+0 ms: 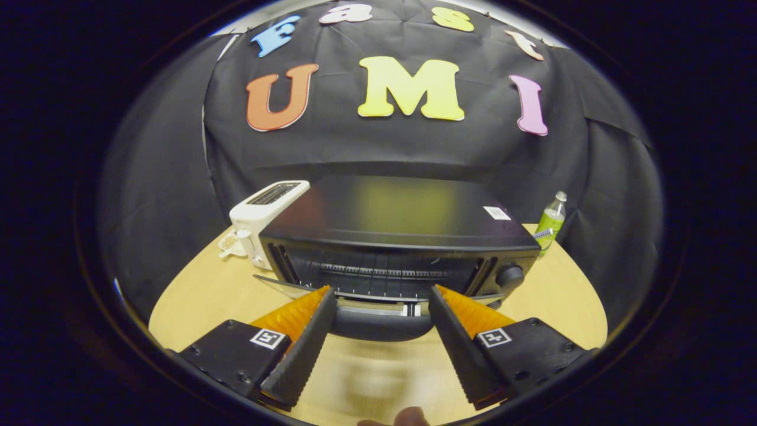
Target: Open the toaster oven, put the food inside, and close the toaster oven door.
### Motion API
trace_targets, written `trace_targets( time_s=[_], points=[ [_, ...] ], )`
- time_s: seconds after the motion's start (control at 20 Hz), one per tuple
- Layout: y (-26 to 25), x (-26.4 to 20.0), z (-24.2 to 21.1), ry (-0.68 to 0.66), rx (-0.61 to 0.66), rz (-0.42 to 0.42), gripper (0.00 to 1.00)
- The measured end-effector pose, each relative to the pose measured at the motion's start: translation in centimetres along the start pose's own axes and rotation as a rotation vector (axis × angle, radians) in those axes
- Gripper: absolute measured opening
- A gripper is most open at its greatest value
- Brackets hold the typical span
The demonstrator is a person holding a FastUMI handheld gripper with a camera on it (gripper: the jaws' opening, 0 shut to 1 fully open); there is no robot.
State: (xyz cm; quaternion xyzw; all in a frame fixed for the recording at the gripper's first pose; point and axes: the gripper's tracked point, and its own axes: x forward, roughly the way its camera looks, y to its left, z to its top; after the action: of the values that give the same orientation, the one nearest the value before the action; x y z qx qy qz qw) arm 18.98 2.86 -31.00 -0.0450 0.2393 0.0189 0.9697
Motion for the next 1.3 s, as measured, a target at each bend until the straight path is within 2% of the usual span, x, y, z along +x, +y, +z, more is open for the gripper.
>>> trace_targets(
  time_s=[0.25, 0.8, 1.05, 1.3],
  points=[
    [0.3, -1.8, -4.6, 0.067, -0.034, 0.007, 1.00],
    [0.6, -2.5, -9.7, 0.189, -0.028, 0.030, 1.00],
    [-0.1, -5.0, -8.7, 0.170, -0.025, 0.033, 1.00],
    [-0.9, -9.2, -5.8, 0.138, -0.028, 0.083, 1.00]
  ],
)
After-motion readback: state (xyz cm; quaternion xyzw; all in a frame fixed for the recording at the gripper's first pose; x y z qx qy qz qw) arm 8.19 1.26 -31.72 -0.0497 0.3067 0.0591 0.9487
